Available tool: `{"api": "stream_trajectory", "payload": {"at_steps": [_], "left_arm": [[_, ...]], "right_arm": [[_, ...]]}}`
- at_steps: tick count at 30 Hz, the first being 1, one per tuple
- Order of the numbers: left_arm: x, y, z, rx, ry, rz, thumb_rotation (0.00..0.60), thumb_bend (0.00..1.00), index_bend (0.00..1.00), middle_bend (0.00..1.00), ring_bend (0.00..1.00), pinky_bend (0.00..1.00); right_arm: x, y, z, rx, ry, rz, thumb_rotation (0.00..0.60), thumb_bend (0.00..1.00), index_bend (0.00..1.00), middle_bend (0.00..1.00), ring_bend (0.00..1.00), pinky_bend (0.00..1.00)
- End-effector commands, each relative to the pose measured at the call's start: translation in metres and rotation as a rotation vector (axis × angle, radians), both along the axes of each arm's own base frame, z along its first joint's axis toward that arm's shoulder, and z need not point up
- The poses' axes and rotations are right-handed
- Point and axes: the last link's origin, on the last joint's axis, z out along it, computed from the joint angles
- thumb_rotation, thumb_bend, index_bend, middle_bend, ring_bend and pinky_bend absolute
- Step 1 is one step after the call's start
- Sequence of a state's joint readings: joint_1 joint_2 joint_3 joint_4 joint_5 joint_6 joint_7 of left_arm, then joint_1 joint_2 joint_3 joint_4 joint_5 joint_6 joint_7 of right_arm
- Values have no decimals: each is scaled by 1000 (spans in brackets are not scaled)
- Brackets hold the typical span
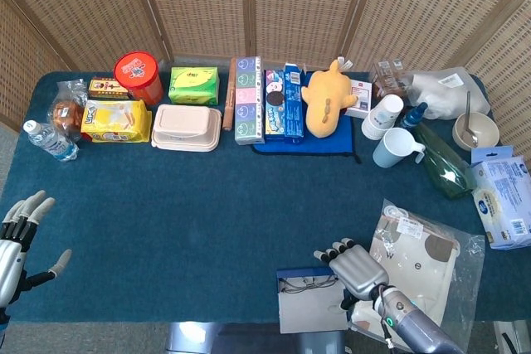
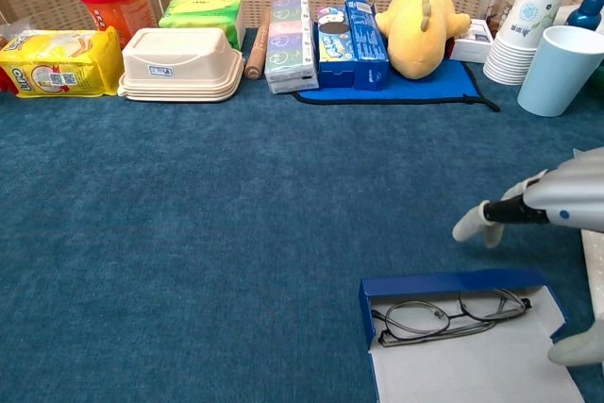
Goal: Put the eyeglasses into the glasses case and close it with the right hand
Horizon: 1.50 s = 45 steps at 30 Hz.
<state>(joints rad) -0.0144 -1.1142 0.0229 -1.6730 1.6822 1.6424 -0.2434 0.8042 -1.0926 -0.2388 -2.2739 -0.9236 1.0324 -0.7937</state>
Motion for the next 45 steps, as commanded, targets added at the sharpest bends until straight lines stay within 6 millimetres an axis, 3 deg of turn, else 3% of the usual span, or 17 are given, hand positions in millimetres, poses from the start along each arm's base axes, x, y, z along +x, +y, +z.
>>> {"api": "stream_trajectory", "payload": {"at_steps": [1,11,15,19,34,39,45], "left_arm": [[0,-1,0,1,-1,-1,600,281,0,7,0,0],[-2,-4,3,9,-1,1,600,281,0,8,0,0],[-4,-5,6,15,-3,6,600,281,0,9,0,0],[-7,-5,8,15,-12,8,600,282,0,9,0,0],[-21,-20,17,28,-8,16,600,281,0,10,0,0],[-22,-23,20,36,-8,9,600,282,0,12,0,0],[-22,-26,22,56,-16,-4,600,282,0,15,0,0]], "right_arm": [[-1,8,10,-47,-17,21,257,77,111,217,139,165],[-13,34,17,-136,-74,72,258,76,70,187,107,160],[-22,49,17,-184,-100,92,286,77,70,185,105,156],[-31,66,13,-229,-147,105,325,85,69,182,95,153],[-73,105,-10,-315,-165,148,367,104,62,176,92,147],[-79,114,-16,-319,-177,149,363,108,48,162,83,144],[-81,119,-23,-344,-187,192,397,120,40,152,77,136]]}}
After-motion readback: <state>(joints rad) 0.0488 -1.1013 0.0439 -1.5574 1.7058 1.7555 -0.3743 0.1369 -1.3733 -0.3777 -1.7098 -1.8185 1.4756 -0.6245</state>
